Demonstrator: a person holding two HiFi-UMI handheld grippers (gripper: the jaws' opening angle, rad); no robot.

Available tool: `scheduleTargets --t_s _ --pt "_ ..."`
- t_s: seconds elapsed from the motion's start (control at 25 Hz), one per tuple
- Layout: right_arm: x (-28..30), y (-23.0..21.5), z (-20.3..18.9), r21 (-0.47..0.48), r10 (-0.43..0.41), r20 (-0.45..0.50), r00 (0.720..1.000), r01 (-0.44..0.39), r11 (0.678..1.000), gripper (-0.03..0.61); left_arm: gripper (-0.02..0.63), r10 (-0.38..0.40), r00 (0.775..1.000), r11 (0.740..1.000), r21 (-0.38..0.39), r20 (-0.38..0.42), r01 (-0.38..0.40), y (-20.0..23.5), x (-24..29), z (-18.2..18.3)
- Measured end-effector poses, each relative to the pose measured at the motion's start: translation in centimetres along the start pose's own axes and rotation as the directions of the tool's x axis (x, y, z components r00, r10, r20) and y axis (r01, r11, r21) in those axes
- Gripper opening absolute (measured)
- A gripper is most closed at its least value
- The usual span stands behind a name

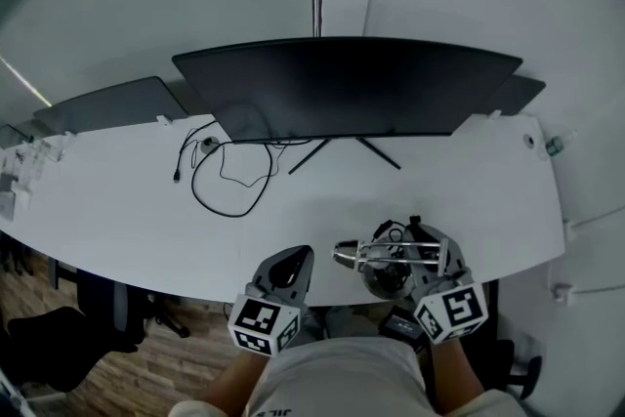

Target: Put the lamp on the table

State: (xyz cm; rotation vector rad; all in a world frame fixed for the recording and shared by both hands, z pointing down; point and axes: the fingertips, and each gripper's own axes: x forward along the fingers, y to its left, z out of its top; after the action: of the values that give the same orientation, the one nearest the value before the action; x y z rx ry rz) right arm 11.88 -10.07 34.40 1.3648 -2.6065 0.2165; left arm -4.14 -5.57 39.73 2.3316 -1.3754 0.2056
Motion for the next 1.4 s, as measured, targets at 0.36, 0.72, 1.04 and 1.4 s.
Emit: scheduleTargets --t_s 0.36,0.72,1.04,1.4 --pt "3.6 -1.3 -0.7 -0.017 0.001 -0.010 1.000 -0.001 1.000 0.041 0.003 0.010 1.000 1.000 0.010 -0.021 -0.010 1.5 1.8 -0.1" --pt "6.6 -1.8 -1.9 0.004 0.008 -0.024 1.000 -0.008 1.000 0.041 0.003 0.011 0.999 1.000 -0.021 -0.052 -0.012 2.6 3.1 -1.3" --pt "8.4 -1.4 -3.0 0.013 0.016 -0.027 1.000 -0.016 1.000 0.041 0.003 0.019 0.998 0.999 -0.047 -0.061 -0.022 3.4 3.6 -2.7" --pt "10.7 -1.3 -3.9 0.024 0.024 -0.028 0.999 -0.023 0.999 0.041 0.003 0.018 0.998 0.998 -0.056 -0.064 -0.022 4.4 4.2 -3.4"
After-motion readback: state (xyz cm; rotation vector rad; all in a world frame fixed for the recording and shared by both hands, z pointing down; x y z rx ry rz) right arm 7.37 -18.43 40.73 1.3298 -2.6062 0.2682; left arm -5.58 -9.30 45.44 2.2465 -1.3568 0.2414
